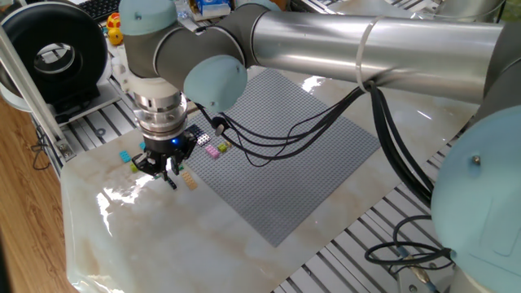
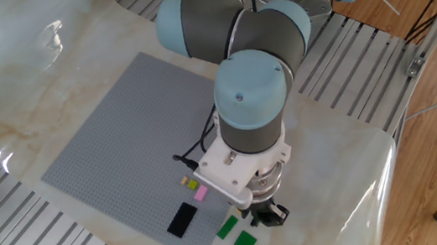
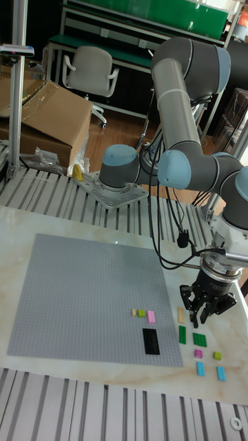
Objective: Stack small Lego blocks randomly, one at a time
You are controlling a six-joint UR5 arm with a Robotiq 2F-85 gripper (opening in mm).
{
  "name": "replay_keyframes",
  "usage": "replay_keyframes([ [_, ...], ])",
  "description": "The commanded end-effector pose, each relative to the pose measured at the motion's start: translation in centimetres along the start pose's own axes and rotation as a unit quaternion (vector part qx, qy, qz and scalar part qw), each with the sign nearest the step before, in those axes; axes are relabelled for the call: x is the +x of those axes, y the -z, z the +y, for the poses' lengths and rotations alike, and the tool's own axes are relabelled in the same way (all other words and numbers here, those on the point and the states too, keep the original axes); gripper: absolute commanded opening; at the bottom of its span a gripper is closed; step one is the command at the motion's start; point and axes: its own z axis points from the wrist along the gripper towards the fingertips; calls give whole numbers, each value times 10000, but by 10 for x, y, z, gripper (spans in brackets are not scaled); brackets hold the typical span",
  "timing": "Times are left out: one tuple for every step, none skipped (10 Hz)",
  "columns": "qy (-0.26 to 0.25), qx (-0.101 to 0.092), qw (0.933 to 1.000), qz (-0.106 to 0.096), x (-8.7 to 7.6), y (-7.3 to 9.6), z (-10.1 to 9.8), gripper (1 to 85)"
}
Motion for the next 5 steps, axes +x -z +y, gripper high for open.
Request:
replay_keyframes([
  [-151,-76,9999,-10,3,-2,5,287],
  [-173,-60,9998,-11,4,-2,6,287],
  [-155,-23,9999,-21,4,-3,5,287],
  [-130,7,9999,-31,4,-4,4,283],
  [-130,15,9999,-32,5,-5,5,283],
])
